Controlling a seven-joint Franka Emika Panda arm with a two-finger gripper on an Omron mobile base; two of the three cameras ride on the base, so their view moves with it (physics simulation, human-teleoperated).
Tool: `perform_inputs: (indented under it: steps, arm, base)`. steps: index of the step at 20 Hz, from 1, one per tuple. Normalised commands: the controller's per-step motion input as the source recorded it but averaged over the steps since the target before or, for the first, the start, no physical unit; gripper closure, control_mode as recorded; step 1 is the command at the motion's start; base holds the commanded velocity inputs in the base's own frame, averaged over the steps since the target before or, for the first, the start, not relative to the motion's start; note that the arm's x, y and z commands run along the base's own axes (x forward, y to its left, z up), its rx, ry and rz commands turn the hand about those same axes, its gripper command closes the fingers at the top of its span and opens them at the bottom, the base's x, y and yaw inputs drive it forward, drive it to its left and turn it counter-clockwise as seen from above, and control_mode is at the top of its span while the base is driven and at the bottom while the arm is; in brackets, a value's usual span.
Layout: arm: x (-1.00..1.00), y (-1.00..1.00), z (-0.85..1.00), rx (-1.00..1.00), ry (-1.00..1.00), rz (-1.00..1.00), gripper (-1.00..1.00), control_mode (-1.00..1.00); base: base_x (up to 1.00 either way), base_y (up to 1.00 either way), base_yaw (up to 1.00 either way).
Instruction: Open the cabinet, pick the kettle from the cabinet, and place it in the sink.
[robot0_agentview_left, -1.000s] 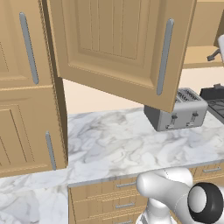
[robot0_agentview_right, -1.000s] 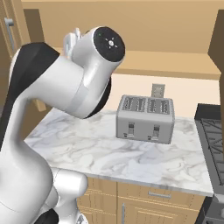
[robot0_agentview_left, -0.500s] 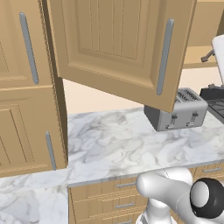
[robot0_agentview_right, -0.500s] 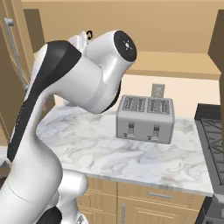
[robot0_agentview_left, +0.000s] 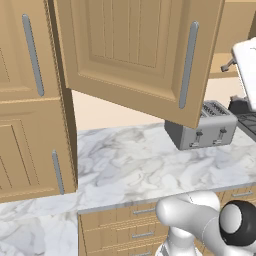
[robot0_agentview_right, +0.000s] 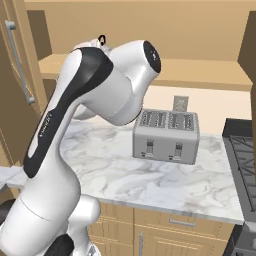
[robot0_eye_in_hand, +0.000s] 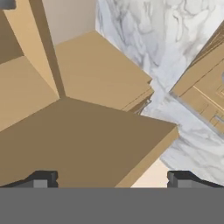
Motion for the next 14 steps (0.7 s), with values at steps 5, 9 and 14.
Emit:
perform_inputs:
  steps: [5, 9, 14]
  arm:
    - [0.07, 0.41, -0.04, 0.01, 0.01, 0.05, -1.00, -1.00]
    - [0.03, 0.12, -0.12, 0.03, 0.01, 0.05, -1.00, -1.00]
    - [0.02, 0.09, -0.13, 0.07, 0.02, 0.07, -1.00, -1.00]
  base:
    - [0.00, 0.00, 0.00]
    - [0.00, 0.00, 0.00]
    - [0.00, 0.00, 0.00]
